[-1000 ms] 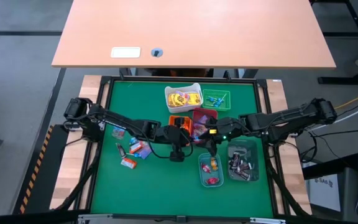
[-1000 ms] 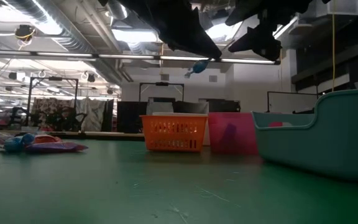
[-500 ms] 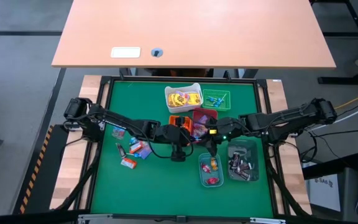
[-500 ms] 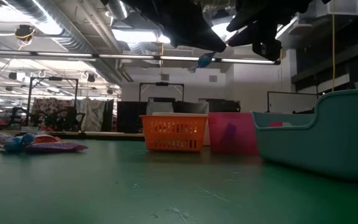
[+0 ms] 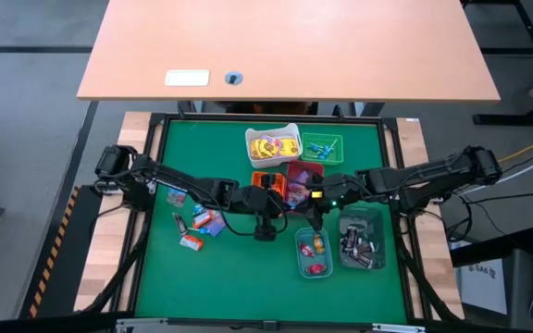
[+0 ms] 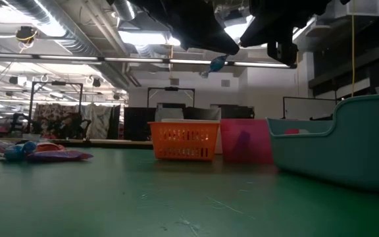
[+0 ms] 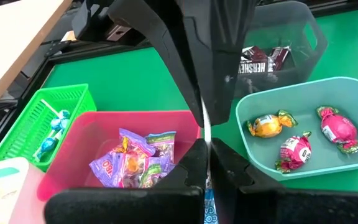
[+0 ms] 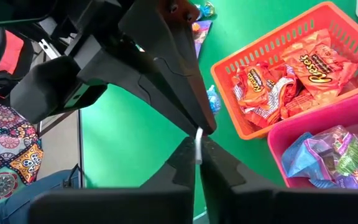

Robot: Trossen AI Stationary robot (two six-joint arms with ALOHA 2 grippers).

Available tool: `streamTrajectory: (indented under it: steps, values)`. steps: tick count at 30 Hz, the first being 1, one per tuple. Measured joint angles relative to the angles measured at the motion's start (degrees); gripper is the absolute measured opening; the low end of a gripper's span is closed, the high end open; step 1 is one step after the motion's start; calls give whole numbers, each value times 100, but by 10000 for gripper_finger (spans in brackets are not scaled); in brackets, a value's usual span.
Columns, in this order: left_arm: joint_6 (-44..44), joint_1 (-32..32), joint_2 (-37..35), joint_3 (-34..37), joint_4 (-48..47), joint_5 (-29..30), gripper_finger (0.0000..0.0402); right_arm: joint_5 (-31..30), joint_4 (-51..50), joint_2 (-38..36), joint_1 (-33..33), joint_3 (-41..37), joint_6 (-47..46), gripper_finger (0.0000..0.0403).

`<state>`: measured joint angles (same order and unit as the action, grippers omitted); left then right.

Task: Sort candy
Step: Put the blue lollipop into the green basket

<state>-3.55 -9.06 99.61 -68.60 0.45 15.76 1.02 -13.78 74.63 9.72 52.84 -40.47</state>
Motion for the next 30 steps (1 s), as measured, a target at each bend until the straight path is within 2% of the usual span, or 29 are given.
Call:
streamTrajectory:
  steps: [21, 24, 30]
  values:
    - [7, -79, -2, 0, 4, 8, 0, 4, 26, 0, 2, -2, 4, 7]
    - [7, -76, -2, 0, 9, 9, 0, 5, 37, 0, 1, -2, 4, 24]
    - [8, -76, -2, 0, 9, 3, 0, -13, 81, 0, 0, -2, -21, 84]
